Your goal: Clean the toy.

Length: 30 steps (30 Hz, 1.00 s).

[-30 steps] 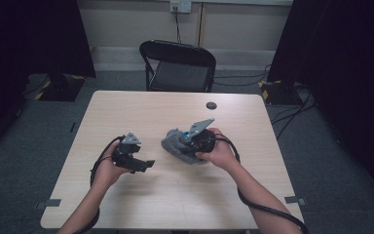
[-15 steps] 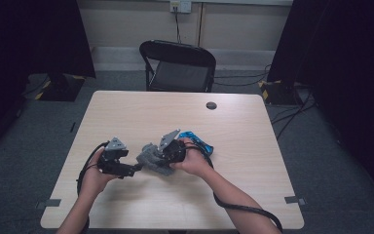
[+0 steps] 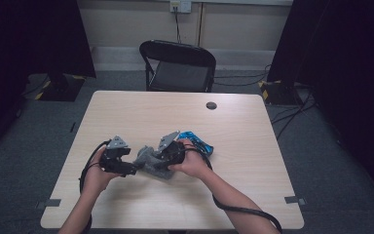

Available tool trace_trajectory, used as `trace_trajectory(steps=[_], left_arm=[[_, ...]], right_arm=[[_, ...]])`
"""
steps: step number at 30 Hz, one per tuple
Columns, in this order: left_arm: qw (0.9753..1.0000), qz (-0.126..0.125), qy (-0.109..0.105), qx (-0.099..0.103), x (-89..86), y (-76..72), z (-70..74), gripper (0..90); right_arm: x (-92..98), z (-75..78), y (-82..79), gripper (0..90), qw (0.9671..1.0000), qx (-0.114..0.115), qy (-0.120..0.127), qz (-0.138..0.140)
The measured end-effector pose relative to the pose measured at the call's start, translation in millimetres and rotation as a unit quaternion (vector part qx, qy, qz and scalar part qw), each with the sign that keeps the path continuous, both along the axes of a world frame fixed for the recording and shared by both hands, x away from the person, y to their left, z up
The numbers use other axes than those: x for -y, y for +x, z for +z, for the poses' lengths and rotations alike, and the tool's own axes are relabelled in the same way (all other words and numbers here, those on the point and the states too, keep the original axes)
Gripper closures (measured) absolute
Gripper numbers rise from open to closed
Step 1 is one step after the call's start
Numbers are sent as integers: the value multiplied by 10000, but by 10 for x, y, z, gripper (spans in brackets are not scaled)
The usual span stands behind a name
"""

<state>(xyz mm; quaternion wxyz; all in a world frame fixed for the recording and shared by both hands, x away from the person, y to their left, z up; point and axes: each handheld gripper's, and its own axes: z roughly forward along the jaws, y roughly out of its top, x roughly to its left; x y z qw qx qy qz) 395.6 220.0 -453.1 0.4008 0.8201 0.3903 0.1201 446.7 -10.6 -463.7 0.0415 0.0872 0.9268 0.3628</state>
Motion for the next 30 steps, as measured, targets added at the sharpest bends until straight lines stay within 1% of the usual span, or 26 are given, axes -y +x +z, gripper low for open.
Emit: trace_trajectory(steps=[1,2,3,5,7,9,11,12,13,14,15,16,17,19,20,21,22,23,24,25,26,27,28,29,30], left_arm=[[10000,-27,-4,24,20,3,7,153],[10000,-60,19,26,27,7,15,153],[10000,-60,-11,25,46,9,18,154],[9999,-98,6,41,81,21,25,154],[9999,-150,31,58,136,45,27,154],[9996,-262,77,44,186,69,32,155],[9993,-346,79,120,270,108,33,155],[9992,-392,56,91,300,122,36,156],[9987,-475,101,136,346,154,48,156],[9986,-518,77,106,377,167,53,156],[9982,-569,62,161,425,194,56,156],[9980,-593,95,210,450,210,55,156],[9978,-639,95,169,495,229,45,156],[9968,-769,171,152,545,258,9,156],[9968,-779,158,99,564,260,-15,156],[9962,-839,239,40,569,265,-41,156],[9958,-858,320,18,566,264,-71,156],[9953,-908,342,-42,555,255,-108,156],[9948,-927,410,-57,539,248,-121,157],[9947,-916,459,-119,515,231,-149,157],[9943,-927,498,-153,499,223,-162,158],[9937,-958,539,-238,478,211,-173,159],[9936,-941,562,-272,466,192,-188,159],[9930,-952,619,-311,448,175,-195,159],[9927,-952,639,-376,431,155,-200,160]], right_arm=[[27,16,0,560,10000,29,-10,-17],[72,39,6,526,9999,108,-27,-76],[98,52,10,503,9998,125,-35,-137],[177,86,12,499,9997,112,-11,-213],[261,106,9,469,9994,144,14,-312],[347,98,-2,457,9989,103,48,-457],[401,75,-16,438,9986,99,25,-519],[433,55,-26,431,9985,65,39,-551],[451,44,-31,421,9983,47,48,-583],[475,26,-38,410,9979,49,46,-640],[487,17,-39,406,9978,45,61,-661],[501,-1,-41,395,9976,10,77,-691],[506,-12,-42,389,9974,20,67,-715],[509,-43,-41,388,9974,23,10,-715],[506,-68,-40,381,9974,28,-30,-723],[504,-84,-40,382,9974,20,-58,-725],[499,-105,-41,381,9974,8,-92,-709],[494,-123,-39,379,9975,41,-127,-695],[489,-139,-34,379,9974,51,-123,-709],[487,-146,-25,378,9974,41,-97,-717],[484,-155,-1,377,9971,66,-82,-749],[481,-159,16,377,9969,75,-83,-775],[479,-162,46,377,9968,96,-88,-792],[477,-163,82,378,9965,121,-92,-825],[479,-161,120,382,9957,158,-103,-902]])
